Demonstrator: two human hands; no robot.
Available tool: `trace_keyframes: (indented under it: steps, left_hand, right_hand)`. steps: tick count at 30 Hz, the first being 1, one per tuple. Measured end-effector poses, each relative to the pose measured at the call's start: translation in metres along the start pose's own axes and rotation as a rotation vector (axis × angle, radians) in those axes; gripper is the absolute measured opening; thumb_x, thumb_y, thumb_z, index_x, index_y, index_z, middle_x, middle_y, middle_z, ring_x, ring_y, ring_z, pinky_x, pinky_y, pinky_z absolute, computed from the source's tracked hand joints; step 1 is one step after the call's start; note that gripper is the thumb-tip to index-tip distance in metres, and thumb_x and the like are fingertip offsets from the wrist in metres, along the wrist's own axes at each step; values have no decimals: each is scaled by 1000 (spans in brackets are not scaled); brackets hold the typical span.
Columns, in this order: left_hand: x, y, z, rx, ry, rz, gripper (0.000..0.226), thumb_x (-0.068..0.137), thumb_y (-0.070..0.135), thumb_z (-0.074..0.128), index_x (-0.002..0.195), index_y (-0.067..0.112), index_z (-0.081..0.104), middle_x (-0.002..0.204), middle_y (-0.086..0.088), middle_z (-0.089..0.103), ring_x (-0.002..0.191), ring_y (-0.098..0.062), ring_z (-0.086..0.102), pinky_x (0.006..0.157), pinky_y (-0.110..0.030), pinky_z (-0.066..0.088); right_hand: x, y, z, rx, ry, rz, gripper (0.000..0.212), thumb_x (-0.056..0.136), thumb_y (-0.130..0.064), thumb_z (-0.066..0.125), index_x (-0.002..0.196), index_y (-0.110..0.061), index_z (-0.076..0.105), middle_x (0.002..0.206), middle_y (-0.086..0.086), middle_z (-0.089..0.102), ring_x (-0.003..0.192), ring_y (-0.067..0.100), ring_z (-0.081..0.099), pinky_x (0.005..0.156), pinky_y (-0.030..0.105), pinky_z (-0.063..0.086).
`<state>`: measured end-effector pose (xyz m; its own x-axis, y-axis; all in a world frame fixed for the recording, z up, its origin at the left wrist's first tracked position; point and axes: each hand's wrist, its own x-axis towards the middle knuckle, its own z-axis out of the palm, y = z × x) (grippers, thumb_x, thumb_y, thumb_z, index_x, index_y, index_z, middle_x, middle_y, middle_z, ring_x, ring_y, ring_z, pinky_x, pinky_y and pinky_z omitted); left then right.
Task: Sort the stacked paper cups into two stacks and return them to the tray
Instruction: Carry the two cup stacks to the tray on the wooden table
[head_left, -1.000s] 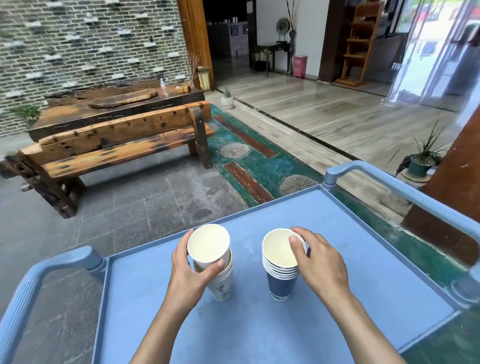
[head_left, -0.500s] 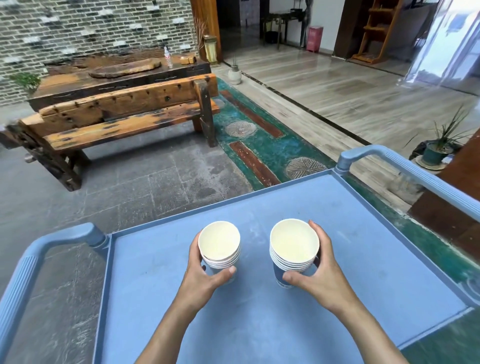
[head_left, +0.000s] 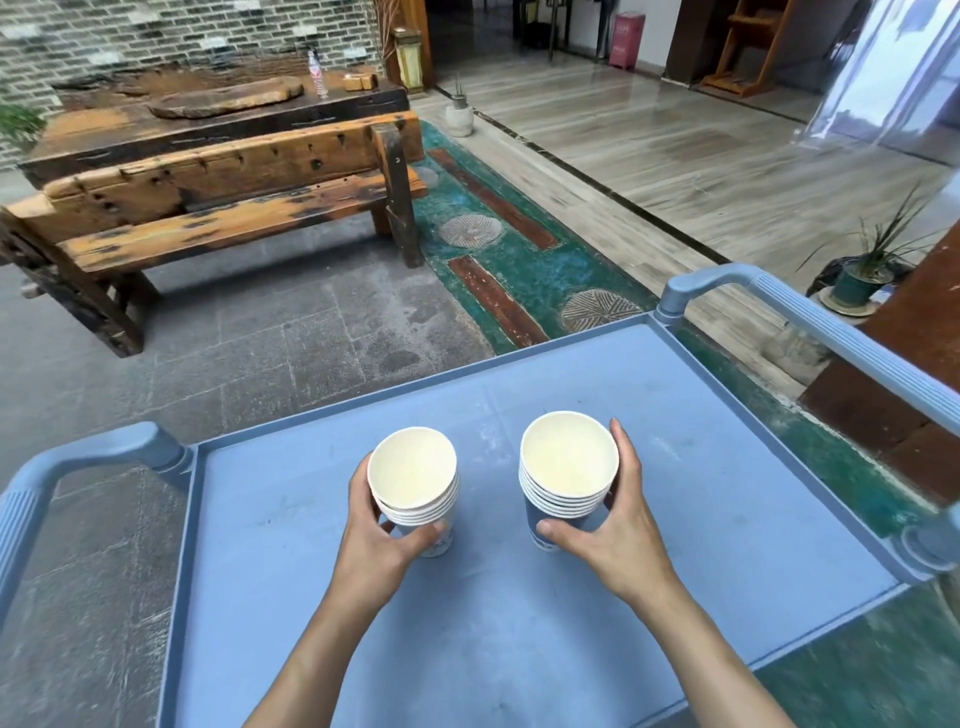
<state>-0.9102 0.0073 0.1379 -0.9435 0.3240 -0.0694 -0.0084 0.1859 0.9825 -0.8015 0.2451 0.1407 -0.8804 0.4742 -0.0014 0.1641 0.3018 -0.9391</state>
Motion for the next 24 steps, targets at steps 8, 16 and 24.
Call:
trace_keyframes:
  steps: [8,16,24]
  left_hand:
    - [-54,17,-5,-12,78,48,93,58,16,85,130,49,35,124,37,50,117,14,49,85,-5,45]
    - [-78,21,-13,8,23,160,97,38,11,84,124,37,47,120,36,58,107,11,59,80,-13,52]
    - [-85,44,0,-25,-273,296,100,53,-12,87,126,38,42,130,27,54,109,15,55,83,-4,47]
  right_hand:
    - [4,16,15,35,-3,100,91,60,-21,88,132,-30,34,122,-13,56,113,13,57,80,22,42]
    - [-45,-7,16,106,42,94,90,44,-39,82,121,-44,35,112,-24,61,98,-19,53,70,4,43]
    - [-123,-27,3,43,339,112,85,46,-41,81,113,-54,31,112,-33,55,98,-30,45,70,-3,37]
